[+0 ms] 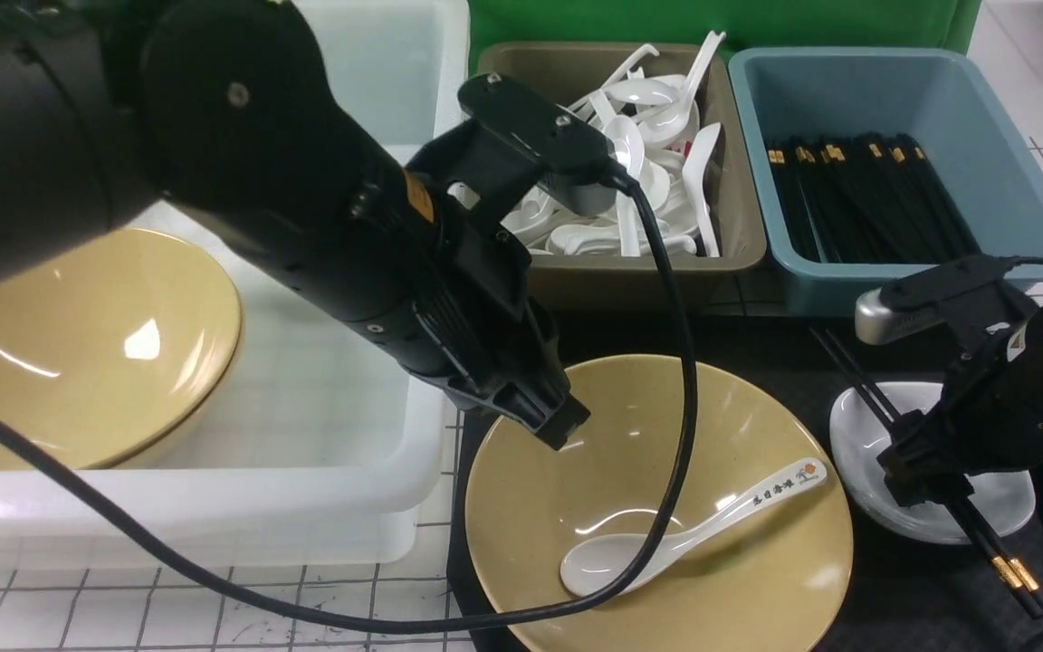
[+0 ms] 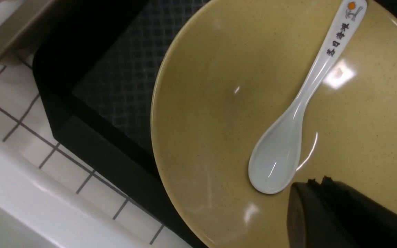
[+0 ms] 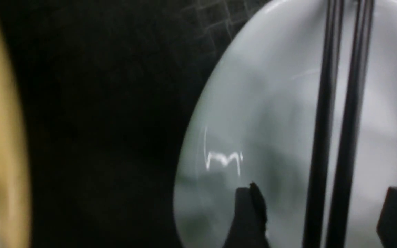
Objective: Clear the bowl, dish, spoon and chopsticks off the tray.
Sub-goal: Use the right arm to grab the chopsticks, then use the right arm to put the chopsticks into the small storage box on the right
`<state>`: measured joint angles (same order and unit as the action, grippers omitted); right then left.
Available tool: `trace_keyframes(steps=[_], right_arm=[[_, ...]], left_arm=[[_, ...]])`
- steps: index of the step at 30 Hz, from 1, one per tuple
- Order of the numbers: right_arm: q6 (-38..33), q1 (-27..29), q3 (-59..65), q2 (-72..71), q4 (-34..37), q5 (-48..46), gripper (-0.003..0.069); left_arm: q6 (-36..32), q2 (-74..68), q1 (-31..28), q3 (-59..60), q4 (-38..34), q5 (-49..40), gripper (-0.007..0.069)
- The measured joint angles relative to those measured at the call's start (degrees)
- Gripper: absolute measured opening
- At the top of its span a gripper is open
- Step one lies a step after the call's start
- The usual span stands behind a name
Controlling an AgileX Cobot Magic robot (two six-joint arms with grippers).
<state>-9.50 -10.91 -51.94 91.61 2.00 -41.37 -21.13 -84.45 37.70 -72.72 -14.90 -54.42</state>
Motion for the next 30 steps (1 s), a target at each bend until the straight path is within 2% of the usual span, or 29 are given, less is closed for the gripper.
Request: trace_keyframes(steps=[4,6,8,9,11,23,30], right_arm=[[0.0,0.0,-0.1,1.0,-0.1,1.0,0.0429],[0.1,0.0,-0.6,1.6,-0.2,1.4,0.0347],[0.3,0.0,-0.9,1.8,-0.2,1.4,0.0313],[0.6,0.0,-1.2,2.0,-0.2,1.4,0.0246],[0.7,0.0,-1.6,2.0,-0.2,1.2,0.0176],[0.9,0.0,-2.3,1.1,-0.2,-2.4,0.016],[0.8,0.0,-7.5,-7.1,-0.2,-5.3,0.016]], left_arm=[[0.0,-0.1,0.0,0.0,0.7,0.0,-0.0013],[0.0,-0.1,0.0,-0.1,1.3,0.2,-0.0013],[0.0,-0.1,0.0,-0.1,1.4,0.2,-0.0013],[0.0,-0.1,0.0,-0.1,1.4,0.2,-0.0013],[0.0,-0.1,0.0,-0.1,1.4,0.2,-0.0013],[0.0,-0.1,0.0,-0.3,1.3,1.0,-0.0013],[0.0,-1.0,0.0,-7.2,0.3,2.9,-0.0013]])
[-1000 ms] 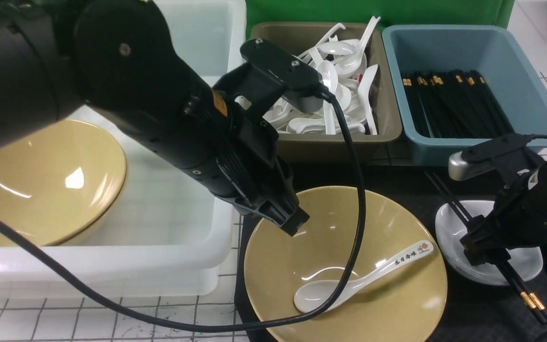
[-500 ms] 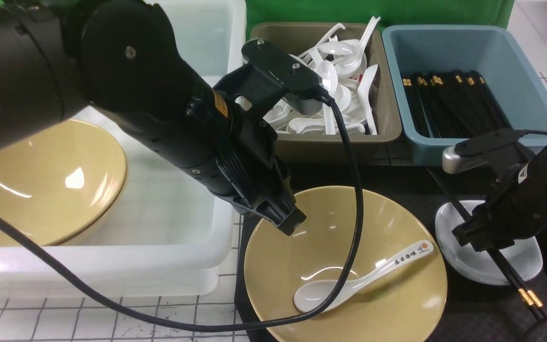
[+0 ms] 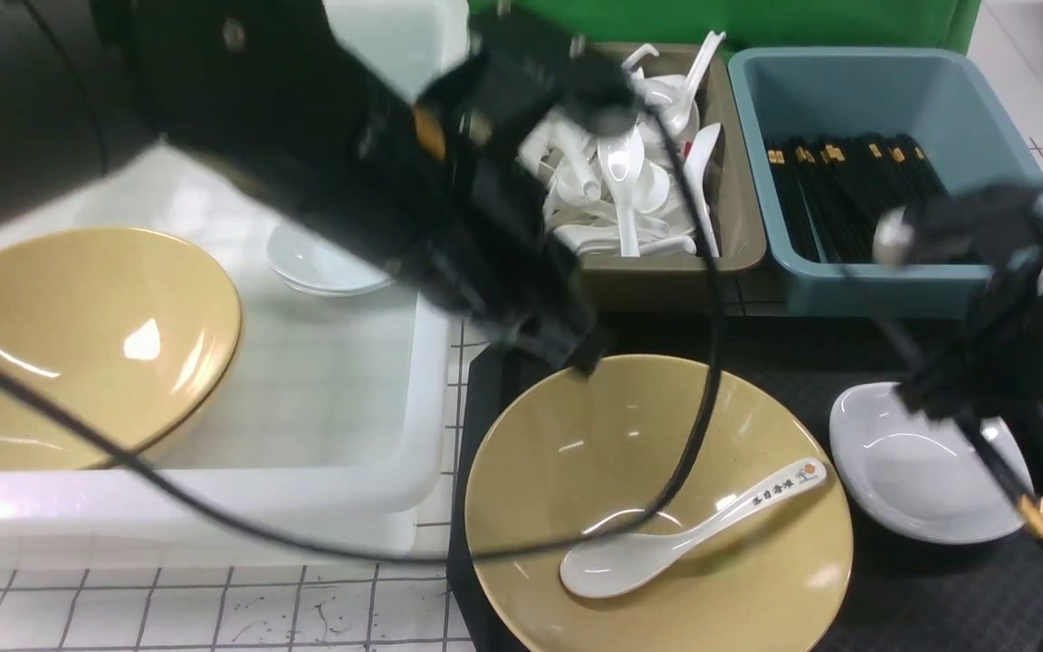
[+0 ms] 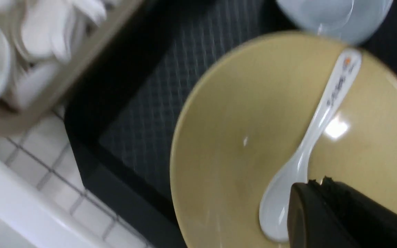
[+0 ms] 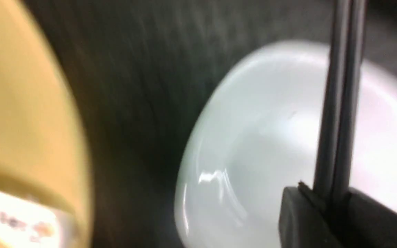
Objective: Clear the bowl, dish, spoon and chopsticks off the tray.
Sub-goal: Use the right arm to put the chopsticks into the small storage box on the right
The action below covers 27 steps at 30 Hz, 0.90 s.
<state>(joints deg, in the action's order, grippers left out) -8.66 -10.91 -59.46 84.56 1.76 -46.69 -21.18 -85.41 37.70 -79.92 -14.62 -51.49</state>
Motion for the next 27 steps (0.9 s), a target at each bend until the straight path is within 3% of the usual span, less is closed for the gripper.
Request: trace_keyframes(steps=[6,11,21,27], right_arm=[[1.6,0.0,-13.2,0.9,-0.1,2.1,0.016],[6.5,1.8,-25.6,10.4,0.1,6.1,0.016],[14.0,6.5,-45.2,31.6,-0.1,7.1,0.016],[14.5,6.8,-50.0,38.3,0.0,5.6,0.0172]], left_arm=[[0.1,-6.5,0.0,-13.2,2.6,1.8,-0.0013],[0.5,-15.4,0.0,-23.2,5.9,4.3,-0.0013],[0.9,-21.4,0.0,-26.6,10.6,11.8,-0.0013],[3.8,-21.1,0.0,-26.6,11.7,10.5,-0.0013]])
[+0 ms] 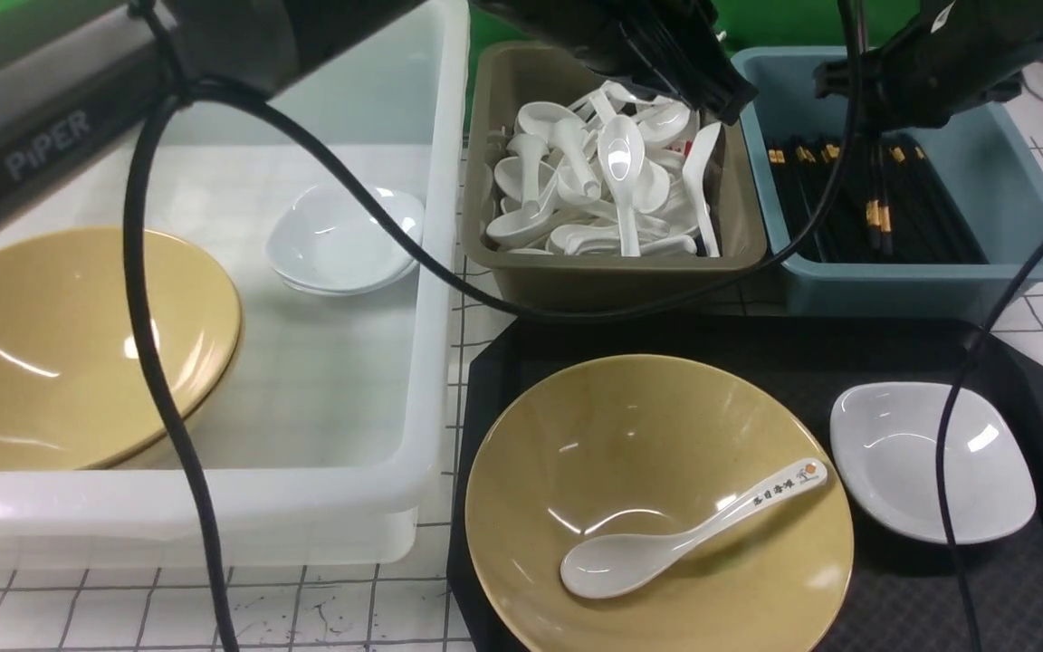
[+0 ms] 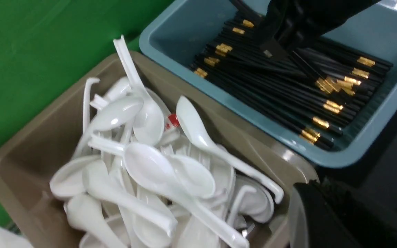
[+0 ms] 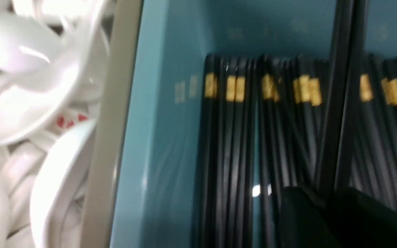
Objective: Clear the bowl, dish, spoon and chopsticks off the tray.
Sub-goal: Use the right arm to put the chopsticks into the small storage box on the right, then use the right arm to grab the soup spoon in the middle
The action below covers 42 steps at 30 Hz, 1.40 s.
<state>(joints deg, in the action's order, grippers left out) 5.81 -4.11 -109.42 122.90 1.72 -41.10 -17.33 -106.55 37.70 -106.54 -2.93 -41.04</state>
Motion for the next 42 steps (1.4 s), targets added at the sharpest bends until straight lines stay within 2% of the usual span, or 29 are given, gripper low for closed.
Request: trace_keyframes(steps=[2,4,5,10,14,15,17,18,22,23,24,26,30,34,42], right_arm=[[-0.2,0.0,-0.2,0.1,0.1,-1.8,0.0204],[-2.1,0.0,-0.5,-0.8,0.2,-5.9,0.0287],[-2.1,0.0,-0.5,-0.8,0.2,-5.9,0.0287],[-10.6,-0.1,-0.6,-6.3,0.2,-19.1,0.0421],[-15.0,-0.8,-0.6,-9.8,0.2,-26.2,0.0437],[-17.0,-1.8,-0.2,-12.1,0.4,-28.6,0.0441],[-19.6,-4.0,2.4,-15.7,2.0,-29.2,0.0444],[-19.6,-4.0,2.7,-16.1,2.2,-29.2,0.0444],[-24.0,-9.8,11.1,-23.7,6.9,-29.5,0.0444],[-26.3,-12.7,14.5,-26.4,7.5,-29.6,0.0444],[-26.3,-12.7,15.0,-26.7,7.6,-29.6,0.0444],[-30.5,-18.2,22.1,-31.2,8.2,-29.7,0.0444],[-34.9,-23.2,29.5,-33.8,8.3,-29.9,0.0444],[-43.5,-28.0,34.2,-33.7,8.3,-29.9,0.0444],[-62.3,-30.4,34.8,-28.8,8.1,-22.2,0.0446]], left_arm=[[0.6,1.0,0.0,0.0,0.0,-2.7,-0.0013],[0.7,2.9,0.0,0.0,0.1,-6.0,-0.0013],[0.7,3.1,-0.1,0.0,0.1,-6.7,-0.0013],[0.6,12.5,-1.6,5.0,-0.1,-13.0,-0.0013],[0.6,19.6,-3.6,12.9,-0.9,-14.1,-0.0013],[0.6,24.2,-4.5,18.7,-1.6,-14.1,-0.0013],[0.6,30.0,-4.7,26.0,-2.2,-14.1,-0.0013],[0.6,30.0,-4.7,26.0,-2.2,-14.1,-0.0013],[0.6,40.2,-4.7,38.2,-4.9,-14.1,-0.0013],[0.6,42.7,-4.7,41.2,-5.7,-14.1,-0.0013],[0.6,43.1,-4.7,42.2,-5.9,-14.1,-0.0013],[0.6,48.2,-4.7,48.0,-6.8,-14.0,-0.0013],[0.6,52.2,-4.7,52.8,-7.6,-13.3,-0.0013],[0.6,55.4,-4.7,56.0,-9.0,-11.7,-0.0013],[-0.9,55.9,-4.7,57.4,-14.3,-9.6,-0.0013]])
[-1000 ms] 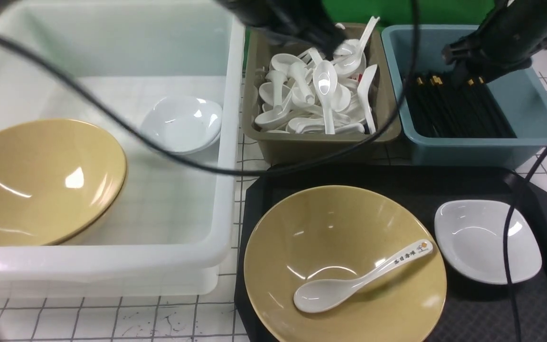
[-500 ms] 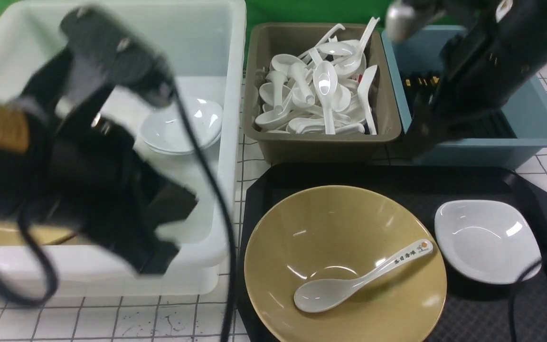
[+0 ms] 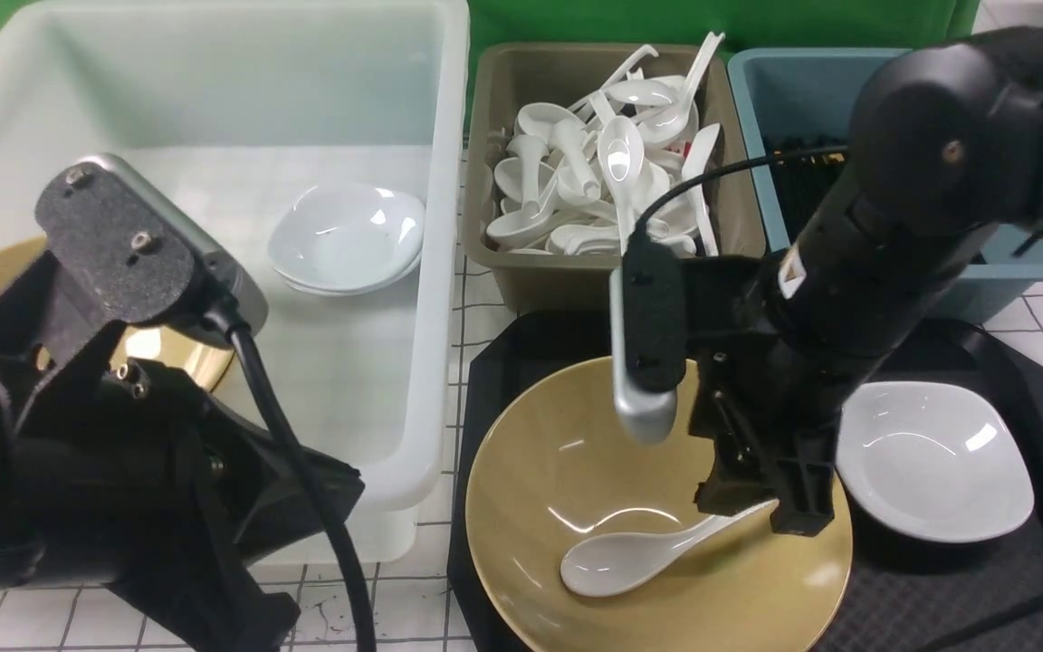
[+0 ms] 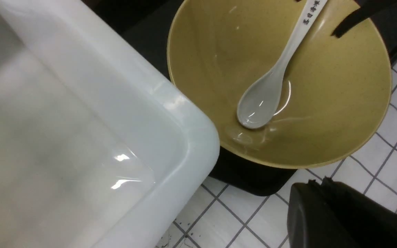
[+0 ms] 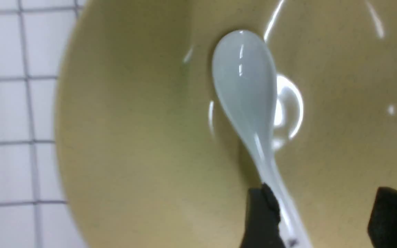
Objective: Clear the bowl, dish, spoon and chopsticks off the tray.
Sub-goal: Use the right arm to grab the soup spoon in the middle
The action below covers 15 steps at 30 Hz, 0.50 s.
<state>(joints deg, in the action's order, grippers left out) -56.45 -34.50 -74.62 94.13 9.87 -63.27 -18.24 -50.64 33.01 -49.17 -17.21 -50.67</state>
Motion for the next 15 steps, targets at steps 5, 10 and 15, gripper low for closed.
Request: trace_keyframes(steps=[5,10,15], right_arm=[[-7.8,0.0,0.0,5.9,-2.8,1.2,0.0446],[-8.4,0.0,0.0,11.1,-6.1,1.7,0.0446],[-8.3,0.0,0.0,13.2,-6.5,1.8,0.0408]], left_arm=[[-3.2,0.0,0.0,0.0,-1.4,0.2,-0.0013],[-5.0,0.0,0.0,0.0,-1.7,0.7,-0.0013],[-6.0,-0.1,0.0,0.0,-1.7,2.8,-0.0013]])
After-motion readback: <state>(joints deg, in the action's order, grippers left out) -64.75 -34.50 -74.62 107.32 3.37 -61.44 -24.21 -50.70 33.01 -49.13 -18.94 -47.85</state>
